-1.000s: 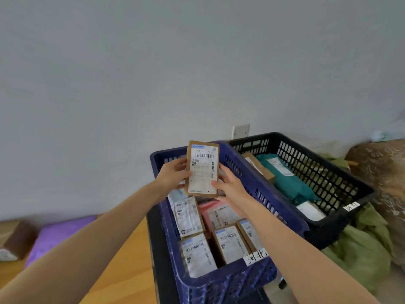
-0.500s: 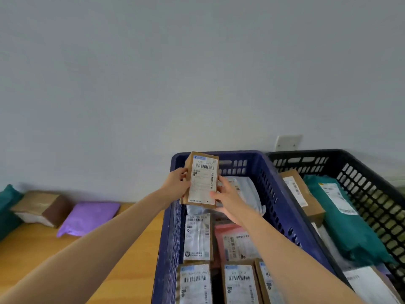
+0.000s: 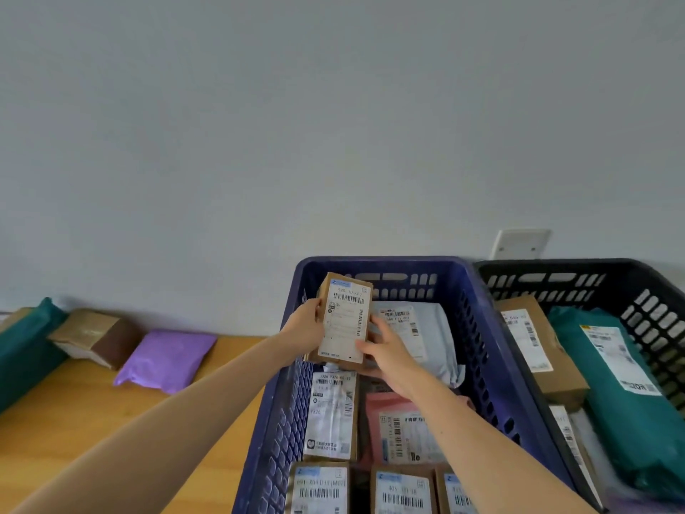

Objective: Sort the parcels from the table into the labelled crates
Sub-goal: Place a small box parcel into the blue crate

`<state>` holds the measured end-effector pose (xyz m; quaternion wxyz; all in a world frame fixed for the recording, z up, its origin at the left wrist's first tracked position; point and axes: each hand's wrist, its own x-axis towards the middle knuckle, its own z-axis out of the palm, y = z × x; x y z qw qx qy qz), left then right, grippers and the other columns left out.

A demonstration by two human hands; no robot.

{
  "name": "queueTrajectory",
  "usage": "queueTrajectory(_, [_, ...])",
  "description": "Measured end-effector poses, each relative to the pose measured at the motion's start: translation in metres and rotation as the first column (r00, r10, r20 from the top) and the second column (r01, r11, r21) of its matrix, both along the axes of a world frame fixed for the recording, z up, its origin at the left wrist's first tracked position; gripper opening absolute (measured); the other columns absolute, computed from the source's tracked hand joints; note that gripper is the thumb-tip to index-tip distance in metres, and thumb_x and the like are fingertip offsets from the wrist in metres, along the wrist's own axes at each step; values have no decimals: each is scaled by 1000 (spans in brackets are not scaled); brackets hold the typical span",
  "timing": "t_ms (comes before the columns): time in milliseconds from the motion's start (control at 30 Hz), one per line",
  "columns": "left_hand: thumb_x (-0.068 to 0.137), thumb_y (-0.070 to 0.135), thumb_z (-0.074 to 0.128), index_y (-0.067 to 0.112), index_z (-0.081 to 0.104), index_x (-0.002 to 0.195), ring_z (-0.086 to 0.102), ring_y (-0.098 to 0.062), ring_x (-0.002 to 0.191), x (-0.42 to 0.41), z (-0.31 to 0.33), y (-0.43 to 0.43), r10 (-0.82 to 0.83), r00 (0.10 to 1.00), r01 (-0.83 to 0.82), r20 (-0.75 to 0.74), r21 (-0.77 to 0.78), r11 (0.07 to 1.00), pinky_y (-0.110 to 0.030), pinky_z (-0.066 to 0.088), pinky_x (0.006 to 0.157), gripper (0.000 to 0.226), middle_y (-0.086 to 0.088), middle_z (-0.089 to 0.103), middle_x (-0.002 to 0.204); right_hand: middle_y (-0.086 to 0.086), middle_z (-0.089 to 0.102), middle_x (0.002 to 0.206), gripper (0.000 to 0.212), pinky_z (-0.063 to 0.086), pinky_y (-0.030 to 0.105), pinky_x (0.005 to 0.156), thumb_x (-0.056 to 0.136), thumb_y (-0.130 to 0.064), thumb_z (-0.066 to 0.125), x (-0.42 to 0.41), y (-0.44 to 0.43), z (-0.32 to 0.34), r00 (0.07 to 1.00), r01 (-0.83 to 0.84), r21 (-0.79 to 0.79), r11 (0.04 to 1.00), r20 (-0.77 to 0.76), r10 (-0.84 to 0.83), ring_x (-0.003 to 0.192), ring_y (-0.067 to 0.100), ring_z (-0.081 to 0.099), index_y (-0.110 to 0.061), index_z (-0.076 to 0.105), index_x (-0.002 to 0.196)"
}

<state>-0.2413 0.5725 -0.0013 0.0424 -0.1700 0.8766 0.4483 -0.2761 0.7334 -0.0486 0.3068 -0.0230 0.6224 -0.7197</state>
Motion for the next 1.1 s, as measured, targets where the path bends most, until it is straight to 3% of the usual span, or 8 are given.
queueTrajectory(167, [96,1,47,33,14,150,57,-18,110,-1,-1,1,-49,999,48,-11,-14,999,-35,58,79,70,5,53,126,-13,58,110,59,60,34,71,95,-3,51,-5,-3,-10,999,-47,61,997,-24,49,105,18,63,-26,32,146])
queueTrajectory(333, [95,0,41,30,4,153,58,-20,97,-8,-8,6,-81,997,82,18,-341,936,-29,56,70,76,-12,34,147,-7,58,118,62,57,23,62,97,-9,51,-12,-7,-15,992,-66,127,990,-97,79,97,8,61,-34,26,148])
queueTrajectory(433, [93,1,46,18,13,153,46,-30,127,-9,-13,10,-115,989,145,90,-493,858,-31,50,91,70,-12,-4,160,0,45,145,70,55,27,87,96,-7,52,-16,-10,-16,962,-72,193,978,-244,119,120,12,53,-33,18,151])
queueTrajectory(600, [90,2,56,8,24,146,37,-33,133,-15,-13,6,-250,947,320,200,-596,737,-35,45,101,65,-10,10,158,-15,5,160,67,27,29,110,98,-20,52,-27,-13,-16,788,-123,498,858,-477,389,146,14,16,-36,17,152])
queueTrajectory(700, [92,8,56,5,14,150,14,-35,145,-18,-14,3,-274,909,415,314,-617,668,-38,27,115,72,-14,8,159,-16,-11,160,65,16,45,117,99,-32,50,-35,-15,-19,693,-101,674,732,-480,538,148,17,-1,-39,13,152])
queueTrajectory(800, [94,13,56,3,13,151,17,-36,145,-21,-13,4,-292,885,462,361,-611,643,-37,28,113,72,-16,8,159,-15,-19,158,67,9,50,117,100,-37,44,-42,-18,-21,643,-66,763,643,-460,613,147,16,-14,-35,3,153])
queueTrajectory(933, [97,11,47,1,13,150,20,-38,143,-26,-15,12,-280,865,498,417,-645,579,-38,24,115,64,-23,8,158,-14,-20,158,73,8,50,118,99,-41,45,-48,-22,-23,626,-91,785,612,-433,649,147,15,-15,-30,-2,154])
queueTrajectory(1100, [98,18,47,-6,22,146,9,-35,147,-36,-14,14,-305,854,512,421,-581,633,-43,13,118,59,-28,17,154,-12,-13,160,83,10,46,118,93,-46,56,-60,-21,-24,665,-164,751,639,-395,634,149,19,-3,-27,4,155])
